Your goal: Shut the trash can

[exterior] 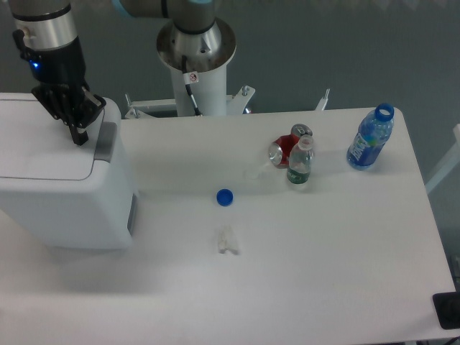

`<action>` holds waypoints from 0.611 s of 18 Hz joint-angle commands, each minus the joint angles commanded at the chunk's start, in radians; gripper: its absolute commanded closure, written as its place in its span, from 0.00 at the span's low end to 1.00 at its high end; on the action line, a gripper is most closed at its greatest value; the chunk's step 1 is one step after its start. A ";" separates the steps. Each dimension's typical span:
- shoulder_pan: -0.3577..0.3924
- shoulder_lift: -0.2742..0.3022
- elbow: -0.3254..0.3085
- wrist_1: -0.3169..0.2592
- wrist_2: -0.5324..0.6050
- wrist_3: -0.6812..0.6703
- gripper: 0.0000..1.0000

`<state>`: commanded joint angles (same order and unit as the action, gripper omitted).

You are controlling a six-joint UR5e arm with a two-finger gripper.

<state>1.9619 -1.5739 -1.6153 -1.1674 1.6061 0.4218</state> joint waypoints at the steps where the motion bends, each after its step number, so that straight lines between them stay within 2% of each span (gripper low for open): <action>1: 0.003 0.002 0.000 0.000 0.000 0.000 1.00; 9: 0.037 0.024 0.032 0.009 -0.018 -0.002 1.00; 11: 0.066 0.029 0.034 0.011 -0.028 0.000 0.94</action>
<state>2.0278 -1.5447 -1.5815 -1.1566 1.5785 0.4218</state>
